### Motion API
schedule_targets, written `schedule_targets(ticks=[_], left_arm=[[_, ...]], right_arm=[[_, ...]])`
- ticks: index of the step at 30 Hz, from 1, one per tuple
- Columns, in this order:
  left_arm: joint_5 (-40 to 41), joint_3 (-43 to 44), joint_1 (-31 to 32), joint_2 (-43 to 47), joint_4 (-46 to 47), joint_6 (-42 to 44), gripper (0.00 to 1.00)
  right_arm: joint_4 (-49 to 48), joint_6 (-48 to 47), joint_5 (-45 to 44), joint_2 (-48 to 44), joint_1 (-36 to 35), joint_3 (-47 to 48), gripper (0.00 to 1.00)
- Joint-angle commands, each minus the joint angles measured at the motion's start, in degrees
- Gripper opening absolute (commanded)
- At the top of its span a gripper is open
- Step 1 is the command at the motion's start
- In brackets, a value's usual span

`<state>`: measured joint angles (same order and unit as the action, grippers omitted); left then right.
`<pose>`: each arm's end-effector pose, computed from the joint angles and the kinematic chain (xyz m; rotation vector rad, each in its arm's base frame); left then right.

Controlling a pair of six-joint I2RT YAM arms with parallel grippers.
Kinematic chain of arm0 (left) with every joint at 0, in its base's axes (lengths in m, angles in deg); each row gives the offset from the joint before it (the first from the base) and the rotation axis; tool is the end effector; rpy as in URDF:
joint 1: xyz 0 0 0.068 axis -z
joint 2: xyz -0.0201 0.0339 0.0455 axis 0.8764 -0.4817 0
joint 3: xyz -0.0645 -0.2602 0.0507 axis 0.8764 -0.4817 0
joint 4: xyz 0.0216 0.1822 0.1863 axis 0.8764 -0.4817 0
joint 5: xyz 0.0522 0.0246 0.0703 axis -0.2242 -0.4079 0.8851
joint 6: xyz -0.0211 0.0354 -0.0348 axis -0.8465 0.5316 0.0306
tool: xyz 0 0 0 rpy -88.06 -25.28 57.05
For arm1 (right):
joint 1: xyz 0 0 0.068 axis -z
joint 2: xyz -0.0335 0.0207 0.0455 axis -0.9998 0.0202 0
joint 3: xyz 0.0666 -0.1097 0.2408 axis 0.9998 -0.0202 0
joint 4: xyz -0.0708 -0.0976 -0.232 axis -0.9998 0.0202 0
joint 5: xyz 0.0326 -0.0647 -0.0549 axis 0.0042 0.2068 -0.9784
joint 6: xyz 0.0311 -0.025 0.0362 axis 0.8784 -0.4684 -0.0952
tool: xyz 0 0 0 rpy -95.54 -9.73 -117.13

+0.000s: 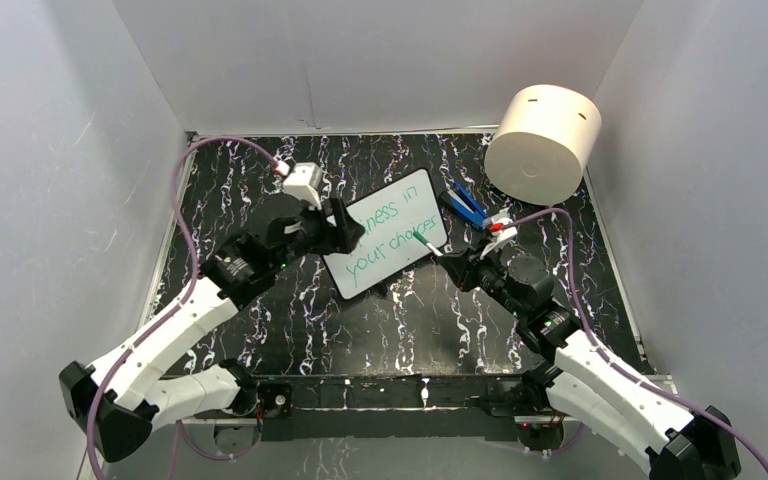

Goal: Write a sentence on the whiteboard
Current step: Place the whiteboard marker at the center of the board.

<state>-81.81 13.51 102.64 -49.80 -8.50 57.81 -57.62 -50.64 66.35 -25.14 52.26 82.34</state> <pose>0.1845 -0.1590 0.3615 0.1418 1.9379 -0.7753 0.1432 0.1092 0.2551 -0.3095 1.6538 0.7929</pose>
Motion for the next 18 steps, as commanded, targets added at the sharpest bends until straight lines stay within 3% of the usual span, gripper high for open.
schedule_targets(ticks=[1, 9, 18], left_arm=[[7.62, -0.53, -4.29, 4.48, -3.46, 3.56, 0.7], [13.23, -6.26, -12.5, 12.07, -3.79, 6.11, 0.76], [25.43, -15.51, -13.83, 20.2, -0.8, 10.95, 0.88]], right_arm=[[8.77, -1.75, -13.92, -2.25, 0.61, 3.17, 0.0], [14.31, 2.38, -29.37, -0.81, 1.31, 0.66, 0.0], [13.17, 10.98, -38.3, 1.71, 1.69, -5.28, 0.0]])
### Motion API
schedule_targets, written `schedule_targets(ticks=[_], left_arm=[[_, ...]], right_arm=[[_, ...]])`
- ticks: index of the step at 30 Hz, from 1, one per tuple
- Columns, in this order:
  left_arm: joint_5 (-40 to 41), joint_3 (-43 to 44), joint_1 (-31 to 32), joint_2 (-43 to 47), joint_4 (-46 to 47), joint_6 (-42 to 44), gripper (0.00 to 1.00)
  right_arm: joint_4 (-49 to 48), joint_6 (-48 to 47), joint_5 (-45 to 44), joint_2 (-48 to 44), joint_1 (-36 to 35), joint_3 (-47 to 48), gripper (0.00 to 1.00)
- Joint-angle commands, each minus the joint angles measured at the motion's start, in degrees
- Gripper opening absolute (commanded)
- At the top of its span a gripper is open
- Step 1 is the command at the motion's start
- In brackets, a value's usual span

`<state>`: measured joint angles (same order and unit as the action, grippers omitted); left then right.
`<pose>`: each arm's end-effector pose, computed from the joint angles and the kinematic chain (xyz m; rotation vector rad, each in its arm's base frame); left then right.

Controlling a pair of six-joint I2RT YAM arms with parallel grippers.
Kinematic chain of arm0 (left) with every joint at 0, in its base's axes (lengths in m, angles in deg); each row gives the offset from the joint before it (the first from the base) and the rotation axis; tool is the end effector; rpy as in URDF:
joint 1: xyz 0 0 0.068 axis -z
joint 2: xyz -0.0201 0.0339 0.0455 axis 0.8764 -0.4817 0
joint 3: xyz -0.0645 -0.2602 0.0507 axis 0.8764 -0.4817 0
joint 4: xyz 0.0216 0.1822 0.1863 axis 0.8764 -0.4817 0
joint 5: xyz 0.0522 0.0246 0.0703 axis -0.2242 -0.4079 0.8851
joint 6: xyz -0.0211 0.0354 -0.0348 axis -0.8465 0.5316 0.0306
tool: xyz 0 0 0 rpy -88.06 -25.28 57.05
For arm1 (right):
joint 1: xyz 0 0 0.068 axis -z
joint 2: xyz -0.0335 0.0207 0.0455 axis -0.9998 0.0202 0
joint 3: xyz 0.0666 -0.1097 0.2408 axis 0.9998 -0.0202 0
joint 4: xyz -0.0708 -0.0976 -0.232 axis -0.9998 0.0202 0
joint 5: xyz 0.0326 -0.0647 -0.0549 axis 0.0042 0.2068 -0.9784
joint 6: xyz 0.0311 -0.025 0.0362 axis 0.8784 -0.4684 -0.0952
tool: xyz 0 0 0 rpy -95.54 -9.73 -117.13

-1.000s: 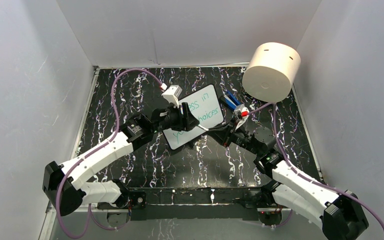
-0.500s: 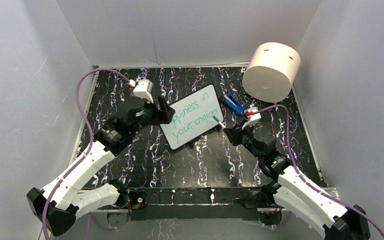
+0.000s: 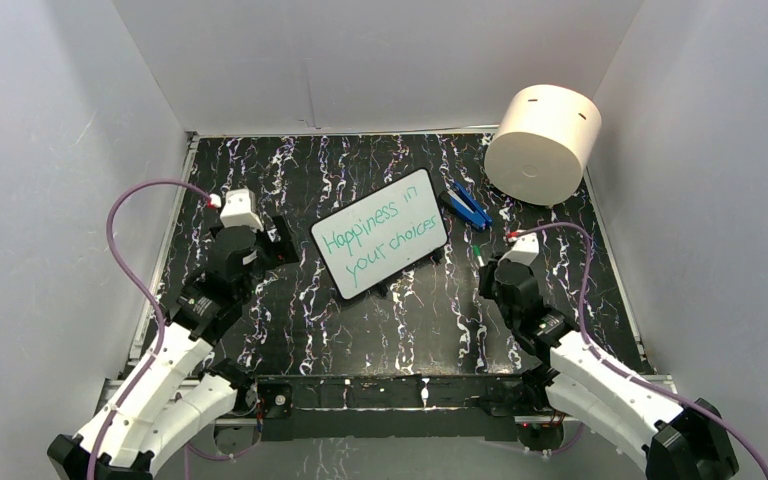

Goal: Write a sentence on the whiteboard
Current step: Place the whiteboard marker at the center of the board.

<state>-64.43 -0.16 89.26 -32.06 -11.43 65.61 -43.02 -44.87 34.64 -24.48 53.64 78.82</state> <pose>0.1595 -0.0698 0.3315 -0.1677 1.8283 -0.2631 0.1470 0.0833 0.2057 0.1444 1.9055 0.2317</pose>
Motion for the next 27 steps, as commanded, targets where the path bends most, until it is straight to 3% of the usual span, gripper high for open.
schedule_targets(ticks=[1, 10, 12, 14, 21, 27], left_arm=[[9.3, -2.37, -0.46, 2.94, 2.33, 3.26, 0.89], [11.86, -5.18, -2.55, 7.57, 3.56, 5.46, 0.91], [10.25, -5.77, -2.73, 9.28, 4.18, 5.62, 0.92], [9.9, -6.33, -2.78, 11.31, 4.73, 6.85, 0.92], [9.41, -8.11, -2.82, 18.33, 4.64, 7.01, 0.93], [6.83, -5.46, -2.8, 22.92, -0.25, 6.15, 0.93]], right_arm=[[-1.68, 6.66, -6.96, 1.7, 0.37, -2.19, 0.0], [-4.87, 11.94, -7.46, 9.43, 0.33, -4.51, 0.08], [-4.72, 12.18, -7.57, 10.03, 0.31, -4.54, 0.13], [-3.87, 12.81, -7.01, 9.61, 0.37, -4.24, 0.24], [2.67, 12.72, -6.29, 2.05, 0.35, -2.51, 0.47], [16.5, 7.99, -8.09, -8.54, 0.34, 5.8, 0.6]])
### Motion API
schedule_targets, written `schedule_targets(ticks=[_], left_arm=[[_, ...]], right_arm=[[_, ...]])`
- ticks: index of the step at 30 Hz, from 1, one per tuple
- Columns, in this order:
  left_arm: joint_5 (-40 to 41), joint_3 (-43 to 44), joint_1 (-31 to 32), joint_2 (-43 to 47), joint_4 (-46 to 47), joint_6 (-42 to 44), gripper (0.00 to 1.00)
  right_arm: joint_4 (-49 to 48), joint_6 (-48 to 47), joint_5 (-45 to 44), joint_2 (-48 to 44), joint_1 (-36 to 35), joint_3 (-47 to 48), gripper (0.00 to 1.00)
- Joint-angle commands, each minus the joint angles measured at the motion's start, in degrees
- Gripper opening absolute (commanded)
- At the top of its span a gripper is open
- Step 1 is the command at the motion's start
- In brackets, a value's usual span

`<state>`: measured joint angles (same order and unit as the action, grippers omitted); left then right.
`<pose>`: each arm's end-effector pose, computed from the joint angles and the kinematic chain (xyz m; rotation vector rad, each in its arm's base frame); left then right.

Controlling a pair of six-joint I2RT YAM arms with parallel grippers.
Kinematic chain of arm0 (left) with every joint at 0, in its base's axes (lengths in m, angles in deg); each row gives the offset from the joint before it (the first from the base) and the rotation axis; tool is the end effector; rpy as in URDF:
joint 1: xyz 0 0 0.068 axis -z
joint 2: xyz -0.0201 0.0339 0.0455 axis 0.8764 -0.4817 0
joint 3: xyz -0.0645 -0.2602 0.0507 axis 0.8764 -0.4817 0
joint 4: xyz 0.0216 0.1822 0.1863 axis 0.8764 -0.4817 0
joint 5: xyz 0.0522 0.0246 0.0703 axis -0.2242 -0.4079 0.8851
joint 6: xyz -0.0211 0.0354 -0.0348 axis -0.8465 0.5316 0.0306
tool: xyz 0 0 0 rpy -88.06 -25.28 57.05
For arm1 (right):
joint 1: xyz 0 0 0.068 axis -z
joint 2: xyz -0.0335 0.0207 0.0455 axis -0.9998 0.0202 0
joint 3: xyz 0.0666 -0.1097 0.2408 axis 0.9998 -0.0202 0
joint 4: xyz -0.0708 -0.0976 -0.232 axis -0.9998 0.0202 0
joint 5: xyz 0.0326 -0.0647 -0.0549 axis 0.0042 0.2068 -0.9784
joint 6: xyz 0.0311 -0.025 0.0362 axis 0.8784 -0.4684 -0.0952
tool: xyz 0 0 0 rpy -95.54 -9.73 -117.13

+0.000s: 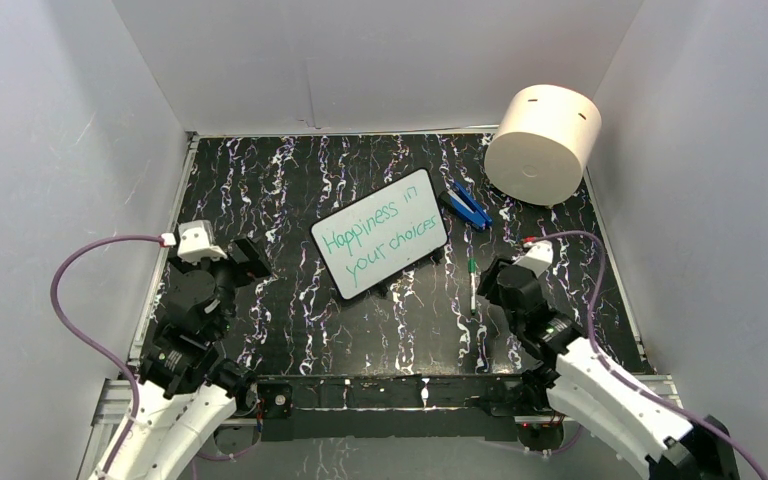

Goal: Write a sentence on the whiteboard
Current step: Place the whiteboard marker at the center of the board, then reset both arms

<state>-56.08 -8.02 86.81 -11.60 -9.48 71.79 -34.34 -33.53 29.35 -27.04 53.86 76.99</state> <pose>0.1015 -0.0287 0.3311 -0.2723 1.5696 -0.1439 0.1368 0.0719 0.1875 0.3608 1.9702 0.1868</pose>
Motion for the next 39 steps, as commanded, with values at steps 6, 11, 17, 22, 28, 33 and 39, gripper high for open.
schedule_targets(ticks=[6, 11, 17, 22, 28, 33, 39], left_arm=[[-2.81, 4.24, -0.35, 8.92, -4.31, 0.36, 0.93], [-3.3, 5.32, -0.38, 13.24, -4.59, 1.26, 0.94], [-3.52, 6.8, -0.35, 15.7, -5.15, 2.0, 0.94], [-3.56, 5.15, -0.33, 17.42, -4.81, 1.91, 0.94], [-3.17, 2.57, -0.37, 18.18, -2.9, 1.31, 0.94], [-3.55, 0.57, -0.36, 18.2, -1.8, 0.26, 0.94], [-2.78, -0.24, -0.31, 17.84, -1.35, -0.24, 0.94]], right_arm=[[16.07, -11.61, -4.87, -14.34, 0.14, 17.77, 0.73], [21.82, -16.65, -7.77, -16.86, 0.1, 25.57, 0.85], [22.07, -23.52, -9.45, -22.09, 0.13, 28.3, 0.94], [18.11, -26.25, -9.72, -27.74, 0.11, 24.19, 0.98], [16.96, -26.54, -9.64, -30.72, 0.12, 21.78, 0.99], [16.07, -26.36, -8.1, -29.94, 0.14, 21.21, 0.99], [16.15, -26.39, -7.38, -28.22, 0.17, 21.28, 0.99]])
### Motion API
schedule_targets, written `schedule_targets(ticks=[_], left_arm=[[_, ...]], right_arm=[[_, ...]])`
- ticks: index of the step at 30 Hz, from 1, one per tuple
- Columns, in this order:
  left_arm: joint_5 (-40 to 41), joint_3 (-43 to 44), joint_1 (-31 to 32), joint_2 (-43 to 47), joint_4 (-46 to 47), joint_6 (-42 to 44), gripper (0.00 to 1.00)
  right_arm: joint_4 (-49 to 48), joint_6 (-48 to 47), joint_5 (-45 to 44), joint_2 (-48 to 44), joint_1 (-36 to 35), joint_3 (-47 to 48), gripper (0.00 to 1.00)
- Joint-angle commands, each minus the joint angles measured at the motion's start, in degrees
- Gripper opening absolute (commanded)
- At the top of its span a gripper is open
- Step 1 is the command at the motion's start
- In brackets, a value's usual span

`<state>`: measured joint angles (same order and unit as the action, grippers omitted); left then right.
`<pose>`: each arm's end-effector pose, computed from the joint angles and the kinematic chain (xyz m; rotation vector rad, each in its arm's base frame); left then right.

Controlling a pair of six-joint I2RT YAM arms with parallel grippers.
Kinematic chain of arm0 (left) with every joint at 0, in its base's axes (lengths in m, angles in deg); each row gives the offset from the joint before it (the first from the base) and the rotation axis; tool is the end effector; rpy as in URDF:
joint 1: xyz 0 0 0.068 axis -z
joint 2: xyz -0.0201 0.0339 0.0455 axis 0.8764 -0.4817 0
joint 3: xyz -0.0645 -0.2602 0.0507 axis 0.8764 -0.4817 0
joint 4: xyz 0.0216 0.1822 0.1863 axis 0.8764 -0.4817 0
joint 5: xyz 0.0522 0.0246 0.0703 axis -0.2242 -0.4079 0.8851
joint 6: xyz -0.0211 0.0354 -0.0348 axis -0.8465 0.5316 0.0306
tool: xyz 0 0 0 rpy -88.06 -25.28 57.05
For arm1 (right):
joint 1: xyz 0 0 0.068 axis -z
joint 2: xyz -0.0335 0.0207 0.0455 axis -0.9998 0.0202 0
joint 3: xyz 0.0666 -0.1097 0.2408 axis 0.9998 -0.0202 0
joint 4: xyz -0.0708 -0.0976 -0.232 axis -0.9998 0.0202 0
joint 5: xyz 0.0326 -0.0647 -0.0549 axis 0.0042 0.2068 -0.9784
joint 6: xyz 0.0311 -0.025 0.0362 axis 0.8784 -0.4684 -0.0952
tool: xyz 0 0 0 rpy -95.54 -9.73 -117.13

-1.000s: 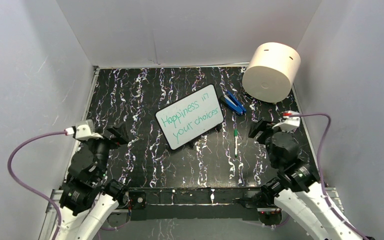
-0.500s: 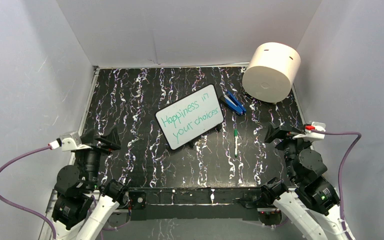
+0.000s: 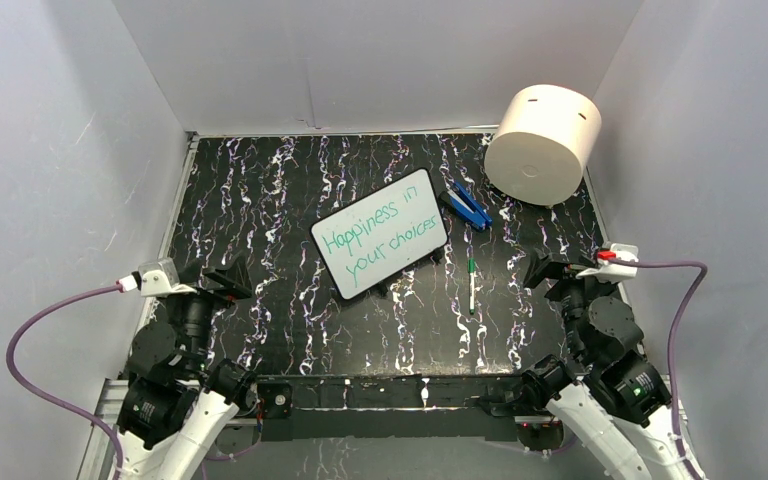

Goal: Write a sentence on the whiteboard
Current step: Reset both arms

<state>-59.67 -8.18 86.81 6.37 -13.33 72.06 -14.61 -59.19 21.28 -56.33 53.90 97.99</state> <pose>0.0395 -0.0011 0.3390 -0.2725 1.3530 -0.2882 0.0544 0.0094 0.3246 0.2352 1.5420 0.0635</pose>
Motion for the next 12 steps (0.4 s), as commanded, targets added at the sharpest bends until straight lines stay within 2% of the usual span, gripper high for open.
schedule_targets(ticks=[1, 12], left_arm=[[0.82, -0.17, -0.37, -0.08, 2.48, -0.39, 0.94], [-0.14, -0.86, -0.34, 1.97, 2.99, -0.21, 0.94]], right_arm=[[-3.56, -0.74, 0.91, 1.09, 0.11, 0.32, 0.99], [-3.84, -1.18, 1.13, 0.41, 0.07, 0.06, 0.99]])
